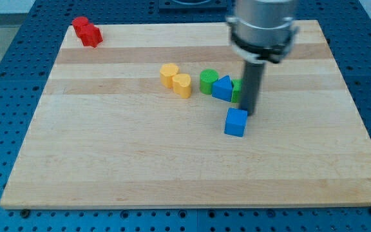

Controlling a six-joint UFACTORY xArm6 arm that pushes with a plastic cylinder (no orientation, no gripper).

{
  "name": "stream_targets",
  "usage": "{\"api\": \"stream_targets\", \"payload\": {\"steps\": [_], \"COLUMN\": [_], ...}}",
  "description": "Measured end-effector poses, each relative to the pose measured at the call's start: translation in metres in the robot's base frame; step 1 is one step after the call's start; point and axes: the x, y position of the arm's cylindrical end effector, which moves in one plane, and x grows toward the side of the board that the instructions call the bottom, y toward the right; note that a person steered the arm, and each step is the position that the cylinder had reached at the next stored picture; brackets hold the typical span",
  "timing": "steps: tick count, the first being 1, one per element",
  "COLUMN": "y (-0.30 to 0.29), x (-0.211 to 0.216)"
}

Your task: Move the blue cube into the yellow heart

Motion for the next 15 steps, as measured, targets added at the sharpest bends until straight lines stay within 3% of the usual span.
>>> {"api": "stream_targets", "payload": {"steps": [1, 2, 7, 13, 14, 15], "y": [0.039, 0.008, -0.094, -0.103, -0.099, -0.141], "x": [0.032, 0.045, 0.025, -0.007, 0.008, 0.031]}}
